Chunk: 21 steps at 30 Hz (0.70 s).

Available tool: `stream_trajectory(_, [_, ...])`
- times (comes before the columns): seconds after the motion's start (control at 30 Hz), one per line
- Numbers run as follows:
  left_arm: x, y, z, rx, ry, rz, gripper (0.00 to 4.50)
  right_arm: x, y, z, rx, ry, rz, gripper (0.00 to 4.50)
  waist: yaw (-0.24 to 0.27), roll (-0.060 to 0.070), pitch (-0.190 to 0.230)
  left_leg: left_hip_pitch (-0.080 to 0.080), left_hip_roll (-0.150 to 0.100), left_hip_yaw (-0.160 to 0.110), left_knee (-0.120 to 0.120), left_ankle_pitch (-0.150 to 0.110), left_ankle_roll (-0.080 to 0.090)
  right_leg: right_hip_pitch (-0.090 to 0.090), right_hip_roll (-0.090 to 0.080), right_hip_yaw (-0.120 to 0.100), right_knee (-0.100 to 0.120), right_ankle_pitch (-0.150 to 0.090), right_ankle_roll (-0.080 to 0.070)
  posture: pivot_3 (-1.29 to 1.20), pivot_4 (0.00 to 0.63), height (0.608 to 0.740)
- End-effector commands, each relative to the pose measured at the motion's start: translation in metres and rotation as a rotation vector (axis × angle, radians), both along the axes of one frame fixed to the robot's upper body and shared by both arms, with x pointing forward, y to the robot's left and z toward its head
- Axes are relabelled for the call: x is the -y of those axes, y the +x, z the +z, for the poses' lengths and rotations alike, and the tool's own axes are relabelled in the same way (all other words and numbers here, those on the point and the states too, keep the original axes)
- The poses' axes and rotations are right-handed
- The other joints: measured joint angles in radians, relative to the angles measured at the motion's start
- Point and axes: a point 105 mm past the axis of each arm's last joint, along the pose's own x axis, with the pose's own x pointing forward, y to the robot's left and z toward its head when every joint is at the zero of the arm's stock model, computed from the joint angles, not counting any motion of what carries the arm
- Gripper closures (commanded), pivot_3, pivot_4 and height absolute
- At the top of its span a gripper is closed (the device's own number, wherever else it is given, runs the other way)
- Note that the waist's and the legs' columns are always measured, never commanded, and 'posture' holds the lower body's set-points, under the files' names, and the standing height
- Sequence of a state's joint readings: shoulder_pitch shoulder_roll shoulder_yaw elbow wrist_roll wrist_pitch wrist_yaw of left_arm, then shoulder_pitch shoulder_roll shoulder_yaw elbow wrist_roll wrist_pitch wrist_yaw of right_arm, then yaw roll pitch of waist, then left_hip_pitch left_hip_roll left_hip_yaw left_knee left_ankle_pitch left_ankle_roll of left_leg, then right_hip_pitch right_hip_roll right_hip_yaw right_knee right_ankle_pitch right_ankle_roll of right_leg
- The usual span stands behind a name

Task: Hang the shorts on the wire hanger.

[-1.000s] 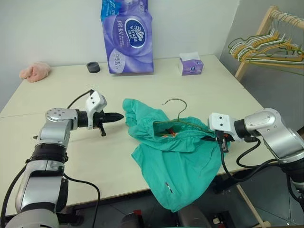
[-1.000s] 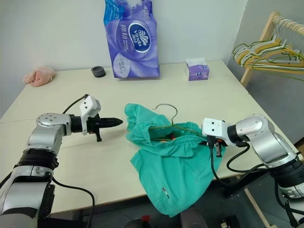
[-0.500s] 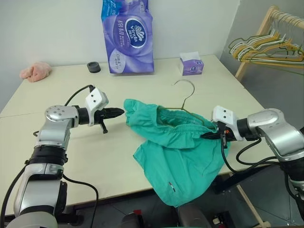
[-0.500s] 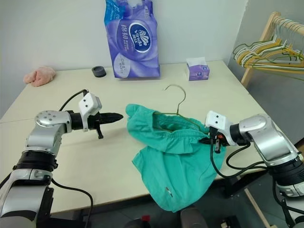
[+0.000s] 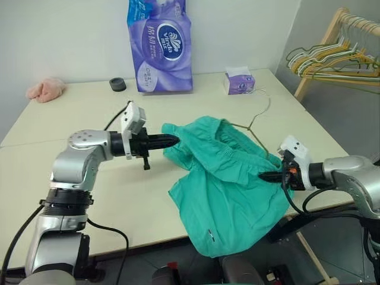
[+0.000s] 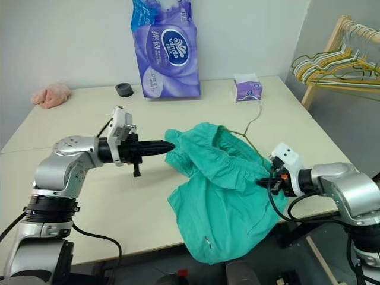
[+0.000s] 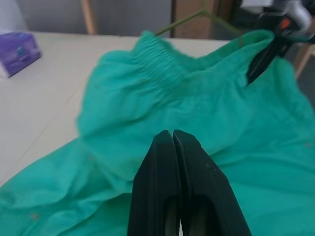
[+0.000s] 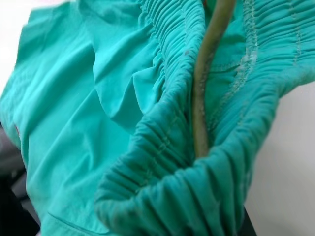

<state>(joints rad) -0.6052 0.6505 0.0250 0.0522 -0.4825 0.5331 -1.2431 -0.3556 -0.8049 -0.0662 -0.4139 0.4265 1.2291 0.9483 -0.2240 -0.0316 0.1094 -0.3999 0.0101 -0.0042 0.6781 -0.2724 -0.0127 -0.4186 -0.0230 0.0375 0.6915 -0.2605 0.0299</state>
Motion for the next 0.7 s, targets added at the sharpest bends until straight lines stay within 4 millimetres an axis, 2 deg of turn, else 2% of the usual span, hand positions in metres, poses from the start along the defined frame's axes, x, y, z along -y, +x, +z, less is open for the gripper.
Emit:
stream_trajectory(0.03, [0.017,-0.011,0.013,-0.010,-0.053,-0.074,4.46,0.013,-0.010,0.014,0.060,0.013,-0.095,4.50,-0.003,0.000,0.000,0.000,0.000,0.000,0.000,0.000,0.000,0.000,0.000,0.000,0.000,0.000,0.000,-0.35,0.087,0.740])
stream_trajectory(0.13, [0.031,-0.013,0.015,-0.010,-0.063,-0.104,4.46,0.026,-0.020,0.009,0.044,0.011,-0.195,4.50,-0.007,0.001,0.000,0.000,0.000,0.000,0.000,0.000,0.000,0.001,0.001,0.000,-0.001,0.000,0.000,-0.38,0.096,0.740])
stream_trajectory(0.2, [0.048,-0.013,0.020,0.017,-0.074,-0.133,4.46,0.044,-0.023,0.005,0.045,-0.016,-0.318,4.50,-0.010,0.001,0.000,0.001,0.000,0.000,0.000,0.000,0.000,0.002,0.001,0.000,-0.002,0.000,0.000,-0.41,0.105,0.740])
stream_trajectory(0.27, [0.068,-0.018,0.026,0.047,-0.090,-0.184,4.46,0.062,-0.026,0.009,0.059,-0.023,-0.443,4.50,-0.013,0.001,0.001,0.001,0.000,-0.002,0.000,0.000,0.000,0.004,0.001,-0.001,-0.004,0.000,0.001,-0.43,0.110,0.740])
stream_trajectory(0.43, [0.103,-0.031,0.030,0.090,-0.119,-0.273,4.46,0.081,-0.043,0.018,0.047,-0.037,-0.554,4.50,-0.047,0.007,0.001,0.003,0.000,-0.001,-0.001,-0.004,0.005,0.008,0.003,0.000,-0.009,-0.001,0.001,-0.47,0.122,0.740])
stream_trajectory(0.57, [0.120,-0.022,0.032,0.143,-0.134,-0.228,4.46,0.094,-0.055,0.021,0.038,-0.092,-0.592,4.50,-0.077,0.012,0.002,0.005,0.001,0.001,-0.001,-0.007,0.011,0.010,0.004,0.001,-0.011,-0.003,0.004,-0.50,0.127,0.740])
stream_trajectory(0.7, [0.144,-0.017,0.040,0.288,-0.136,-0.187,4.46,0.121,-0.052,0.036,0.085,-0.124,-0.716,4.50,-0.109,0.013,0.003,0.006,0.000,0.004,-0.002,-0.009,0.014,0.012,0.004,0.004,-0.013,-0.005,0.008,-0.51,0.130,0.740])
